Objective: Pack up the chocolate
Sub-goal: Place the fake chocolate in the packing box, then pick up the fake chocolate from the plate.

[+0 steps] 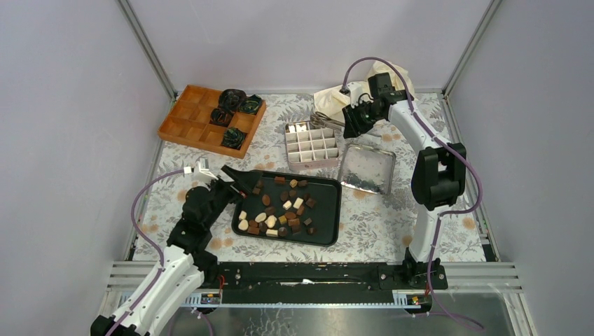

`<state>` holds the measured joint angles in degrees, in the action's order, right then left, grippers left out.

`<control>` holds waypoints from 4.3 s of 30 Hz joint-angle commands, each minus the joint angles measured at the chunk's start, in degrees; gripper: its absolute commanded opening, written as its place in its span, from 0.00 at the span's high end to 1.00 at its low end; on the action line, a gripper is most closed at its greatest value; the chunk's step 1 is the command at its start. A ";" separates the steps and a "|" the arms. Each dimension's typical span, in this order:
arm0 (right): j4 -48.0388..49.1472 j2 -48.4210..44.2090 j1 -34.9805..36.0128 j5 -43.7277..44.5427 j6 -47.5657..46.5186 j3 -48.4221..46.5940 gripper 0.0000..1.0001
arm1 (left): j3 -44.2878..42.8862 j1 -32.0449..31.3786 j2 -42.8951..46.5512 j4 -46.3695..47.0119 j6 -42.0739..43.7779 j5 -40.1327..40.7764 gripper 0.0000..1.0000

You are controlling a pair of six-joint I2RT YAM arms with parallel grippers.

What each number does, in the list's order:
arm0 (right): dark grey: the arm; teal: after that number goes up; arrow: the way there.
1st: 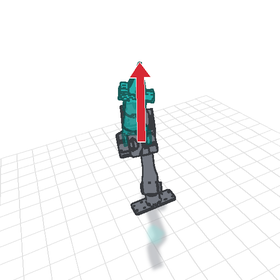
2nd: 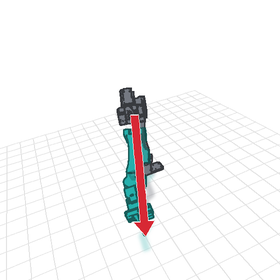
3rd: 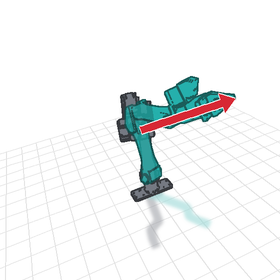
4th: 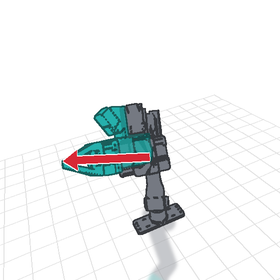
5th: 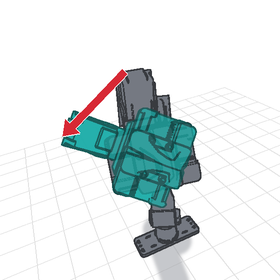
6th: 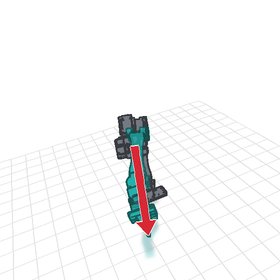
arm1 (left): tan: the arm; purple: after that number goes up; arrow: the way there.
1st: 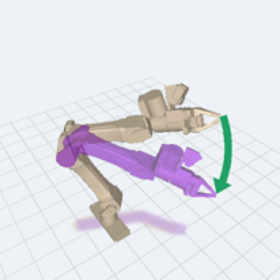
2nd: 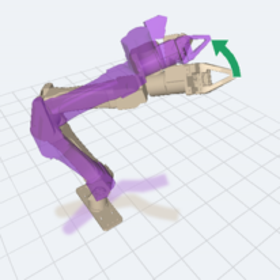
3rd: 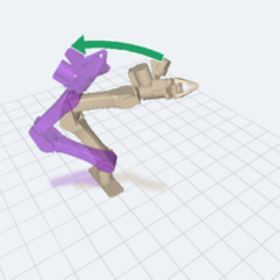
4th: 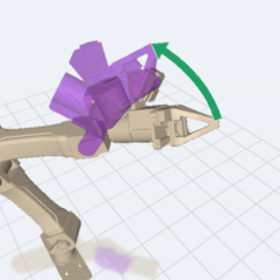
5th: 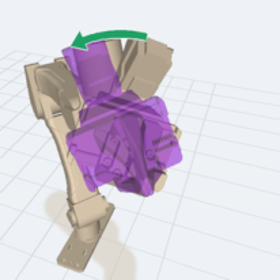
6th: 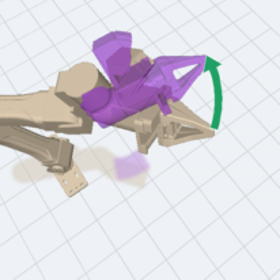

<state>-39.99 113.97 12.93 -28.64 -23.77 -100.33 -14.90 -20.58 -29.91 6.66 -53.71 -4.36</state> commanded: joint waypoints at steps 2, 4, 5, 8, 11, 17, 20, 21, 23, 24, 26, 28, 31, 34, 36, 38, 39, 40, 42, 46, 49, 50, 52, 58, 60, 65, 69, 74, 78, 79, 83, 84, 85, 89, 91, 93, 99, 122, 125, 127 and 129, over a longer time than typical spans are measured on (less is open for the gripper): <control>1.08 0.11 0.26 0.52 0.83 -2.85 0.89 | -0.41 0.19 -0.57 3.03 -0.87 -1.41 0.02; 1.05 0.26 0.26 0.51 0.83 -2.68 0.88 | -0.21 0.19 -1.13 3.20 -1.32 -1.80 0.02; 0.99 0.35 0.26 0.46 0.83 -2.67 0.87 | -0.05 0.19 -1.36 3.52 -1.69 -1.91 0.02; 0.90 0.45 0.26 0.68 0.83 -2.67 0.79 | 0.45 0.19 -1.64 4.44 -2.22 -2.33 0.02; 0.88 0.65 0.26 0.84 0.82 -2.84 0.74 | 0.32 0.23 -1.89 4.76 -2.14 -2.44 0.02; 0.53 0.97 0.26 0.87 0.83 -3.27 0.70 | -0.05 0.19 -2.56 5.26 -2.24 -2.94 0.02; 0.40 1.01 0.25 0.87 0.83 -3.54 0.67 | -0.18 0.19 -2.77 5.43 -2.35 -3.15 0.02; 0.37 0.99 0.30 0.77 0.83 -3.59 0.66 | -0.14 0.19 -2.80 5.47 -2.33 -3.24 0.02; 0.37 0.99 0.26 0.62 0.83 -3.64 0.65 | -0.24 0.26 -2.79 5.39 -2.39 -3.29 0.02; 0.32 0.92 0.26 0.51 0.83 -3.60 0.65 | -0.22 0.20 -2.74 5.39 -2.44 -3.40 0.02; 0.27 0.83 0.26 0.44 0.83 -3.62 0.64 | -0.21 0.22 -2.70 5.39 -2.57 -3.45 0.03; 0.22 0.81 0.25 0.42 0.84 -3.68 0.63 | -0.23 0.19 -2.68 5.47 -2.72 -3.66 0.03; 0.17 0.81 0.26 0.23 0.92 -3.73 0.60 | -0.41 0.19 -2.70 5.56 -2.91 -3.96 0.03; 0.09 0.89 0.23 0.24 0.92 -3.77 0.60 | -0.40 0.19 -2.75 5.69 -3.13 -4.25 0.03; 0.01 1.05 0.25 0.35 0.92 -3.94 0.59 | -0.39 0.19 -2.70 5.88 -3.29 -4.40 0.03; -0.12 1.24 0.26 0.43 0.83 -4.27 0.58 | -0.53 0.21 -2.78 6.04 -3.32 -4.58 0.03; -0.17 1.25 0.26 0.43 0.83 -4.33 0.58 | -0.61 0.19 -2.85 6.13 -3.25 -4.67 0.03; -0.22 1.30 0.28 0.40 0.83 -4.41 0.57 | -0.72 0.19 -2.96 6.17 -3.32 -4.76 0.03; -0.25 1.26 0.26 0.30 0.84 -4.51 0.57 | -1.01 0.19 -3.24 6.25 -3.46 -4.94 0.03; -0.43 1.42 0.22 0.00 0.92 -4.98 0.56 | -1.35 0.19 -3.88 6.36 -3.65 -5.38 0.03; -0.61 1.16 0.26 -0.28 0.86 -5.00 0.56 | -1.37 0.19 -4.35 6.44 -3.68 -5.75 0.03; -0.66 0.71 0.26 -0.41 0.91 -4.90 0.57 | -1.37 0.23 -4.35 6.44 -3.70 -5.90 0.03; -0.71 -0.75 0.19 -1.07 0.92 -4.15 0.57 | -1.01 0.25 -4.32 6.56 -3.77 -6.00 0.03; 1.33 -11.73 0.08 -6.78 0.32 6.21 0.57 | -0.58 0.19 -4.84 6.46 -3.68 -6.20 0.03; 2.55 -16.68 -0.01 -9.37 -0.01 11.24 0.57 | -1.38 0.26 -5.27 5.61 -2.84 -6.00 0.03; 4.40 -29.77 -0.30 -14.80 -2.23 24.47 0.57 | -3.14 0.19 -6.93 4.42 -1.60 -6.25 0.04; 4.51 -38.92 -1.19 -18.89 -4.98 33.78 0.57 | -3.57 0.19 -7.85 4.87 -2.23 -6.32 0.05; 3.56 -48.11 -3.63 -22.43 -7.95 41.82 0.57 | -3.72 0.28 -8.05 5.28 -2.63 -6.83 0.06; 1.76 -52.13 -4.87 -23.04 -10.21 45.46 0.57 | -4.20 0.32 -7.67 3.15 -2.59 -7.43 0.06; 1.17 -52.68 -4.92 -23.08 -10.78 46.11 0.57 | -4.21 0.28 -7.44 2.58 -2.55 -7.80 0.07; -0.30 -53.91 -4.97 -22.92 -12.92 48.17 0.57 | -3.73 0.28 -6.05 1.07 -1.96 -10.13 0.02; -0.39 -53.94 -4.91 -23.01 -13.30 48.54 0.57 | -3.24 0.29 -5.54 1.25 -2.11 -10.67 0.01; -0.55 -53.88 -4.93 -23.10 -13.72 48.78 0.57 | -2.50 0.32 -4.94 2.07 -2.55 -11.20 0.01; -1.44 -52.74 -4.92 -23.26 -15.22 48.10 0.57 | 2.48 0.32 -2.39 10.22 -7.70 -12.08 0.01; -2.41 -51.96 -4.84 -23.50 -16.53 47.60 0.58 | 3.82 0.28 -2.01 13.08 -9.13 -12.47 0.01; -3.87 -51.19 -4.77 -23.60 -18.06 47.27 0.58 | 3.60 0.28 -2.29 12.69 -8.91 -13.31 0.01; -6.00 -49.14 -1.94 -20.70 -22.71 47.14 0.58 | -0.67 0.29 -4.35 3.41 -3.35 -14.87 0.01; -0.22 -47.58 7.81 -3.85 -22.35 53.53 0.57 | -0.64 0.30 -4.02 5.45 -3.08 -11.90 0.04; 0.72 -47.24 7.81 -3.36 -21.64 53.89 0.56 | -2.61 0.28 -8.25 5.93 -2.31 -13.51 0.04; 1.16 -46.82 7.84 -3.60 -21.26 54.08 0.55 | -2.54 0.28 -9.74 6.72 -3.01 -14.57 0.05; 1.72 -46.38 7.97 -3.75 -20.92 54.27 0.55 | -1.42 0.28 -9.73 8.04 -4.36 -14.88 0.05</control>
<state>-40.99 67.55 20.51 -32.01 -45.91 -46.06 -15.59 -20.56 -39.35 8.58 -57.39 -17.30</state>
